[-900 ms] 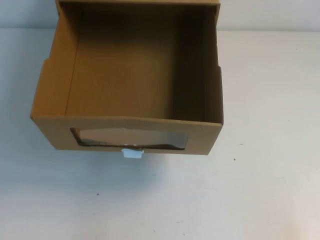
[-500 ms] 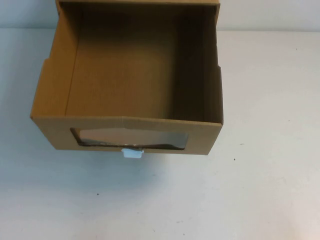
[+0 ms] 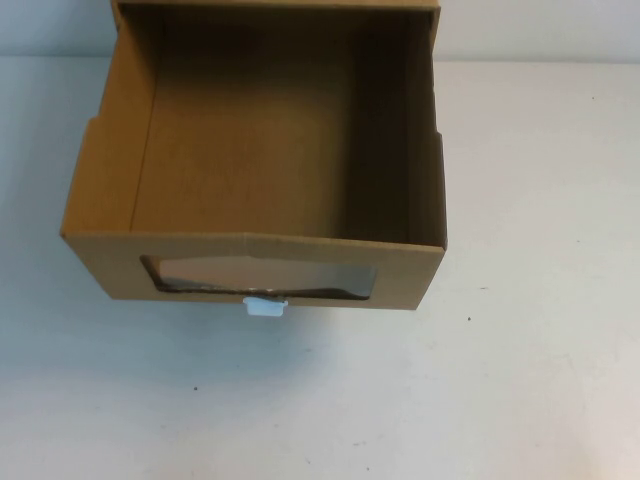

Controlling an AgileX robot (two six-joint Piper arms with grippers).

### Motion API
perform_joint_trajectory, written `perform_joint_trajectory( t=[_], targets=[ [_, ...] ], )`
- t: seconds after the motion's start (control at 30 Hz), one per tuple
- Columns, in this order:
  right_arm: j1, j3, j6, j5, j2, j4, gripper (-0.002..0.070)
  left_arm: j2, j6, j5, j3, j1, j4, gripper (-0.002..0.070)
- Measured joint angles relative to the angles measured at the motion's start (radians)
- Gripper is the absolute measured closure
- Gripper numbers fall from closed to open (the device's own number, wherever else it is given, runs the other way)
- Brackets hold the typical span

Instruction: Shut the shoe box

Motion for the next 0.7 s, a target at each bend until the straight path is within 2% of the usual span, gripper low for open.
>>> perform_joint_trajectory(
  t=[0.27, 0.5, 0.7],
  targets=[
    [0.0, 0.0, 0.0, 0.0, 0.0, 0.0, 0.0689, 0.0, -0.112, -0.034, 0.0, 0.0, -0.042, 0.068],
    [0.0, 0.0, 0.0, 0.0, 0.0, 0.0, 0.0689, 0.0, -0.299, -0.218, 0.0, 0.0, -0.32, 0.068],
    [0.0, 0.0, 0.0, 0.0, 0.0, 0.0, 0.0689, 0.0, -0.29, -0.33, 0.0, 0.0, -0.335, 0.068]
  ],
)
